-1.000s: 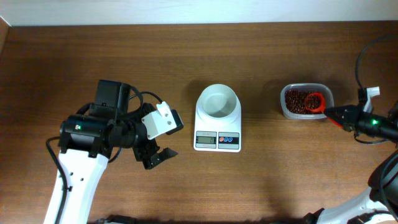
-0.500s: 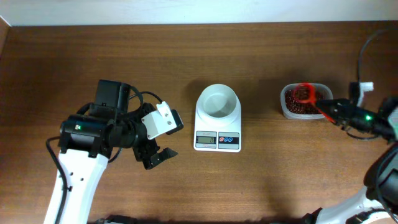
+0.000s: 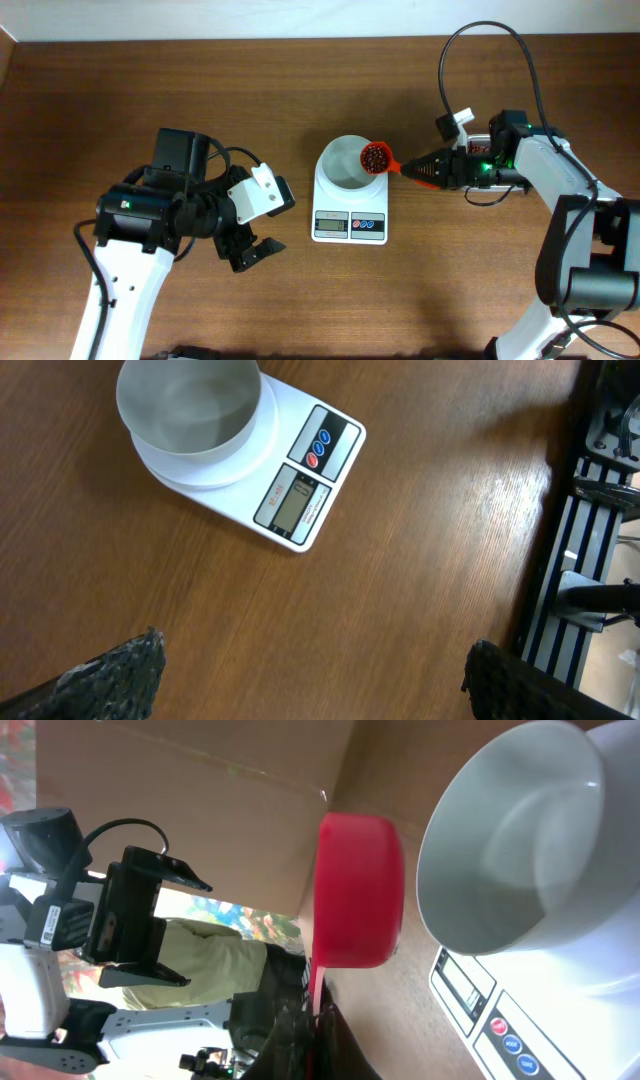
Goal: Scoop and weigh 50g on scale
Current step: 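Scoop red beans from the plastic tub with the right gripper, then move the scoop over the white bowl and pour beans in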
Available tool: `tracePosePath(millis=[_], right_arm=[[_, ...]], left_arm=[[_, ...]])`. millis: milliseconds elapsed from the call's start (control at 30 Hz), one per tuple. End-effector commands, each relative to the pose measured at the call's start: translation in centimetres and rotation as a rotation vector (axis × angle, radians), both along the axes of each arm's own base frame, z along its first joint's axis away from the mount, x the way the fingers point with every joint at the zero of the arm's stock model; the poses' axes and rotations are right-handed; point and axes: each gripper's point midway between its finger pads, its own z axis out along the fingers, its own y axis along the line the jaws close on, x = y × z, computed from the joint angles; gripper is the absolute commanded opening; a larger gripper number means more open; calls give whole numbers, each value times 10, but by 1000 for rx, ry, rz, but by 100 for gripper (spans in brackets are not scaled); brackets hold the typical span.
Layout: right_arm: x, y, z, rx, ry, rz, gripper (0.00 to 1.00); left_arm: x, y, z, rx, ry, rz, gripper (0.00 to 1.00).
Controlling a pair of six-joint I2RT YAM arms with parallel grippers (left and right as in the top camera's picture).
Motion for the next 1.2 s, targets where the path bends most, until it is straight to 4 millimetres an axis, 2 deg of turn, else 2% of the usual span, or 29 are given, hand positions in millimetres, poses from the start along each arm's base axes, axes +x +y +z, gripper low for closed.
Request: tracePosePath(millis=[0, 167, 267, 433, 500, 567, 700, 800, 900, 933, 1067, 1167], right_arm=[[2, 4, 4, 32, -37, 9, 4], [1, 12, 3, 27, -56, 31, 4], [12, 14, 0, 9, -49, 26, 4], [24, 20, -16, -99, -88, 24, 4], [30, 17, -28, -176, -119, 11, 4], [35, 16, -31, -205, -174, 8, 4], [37, 16, -28, -203, -310, 35, 4], [37, 17, -27, -199, -317, 35, 4], [33, 17, -6, -215, -372, 32, 4], [33, 19, -5, -242, -380, 33, 4], [29, 35, -19, -363, -401, 72, 4], [32, 33, -32, -456, -404, 70, 4]], left_arm=[[-1, -2, 1, -17, -1, -10, 99], [-1, -2, 1, -17, -1, -9, 99], [-1, -2, 1, -17, -1, -10, 99], [-1, -2, 1, -17, -1, -10, 99], [-1, -2, 1, -17, -1, -10, 99], [-1, -2, 1, -17, -1, -9, 99], [-1, -2, 1, -18, -1, -10, 99], [-1, -2, 1, -17, -1, -9, 99], [-1, -2, 1, -17, -1, -10, 99], [-1, -2, 1, -18, -1, -10, 99], [-1, -2, 1, -17, -1, -10, 99], [-1, -2, 1, -17, -1, -10, 99]])
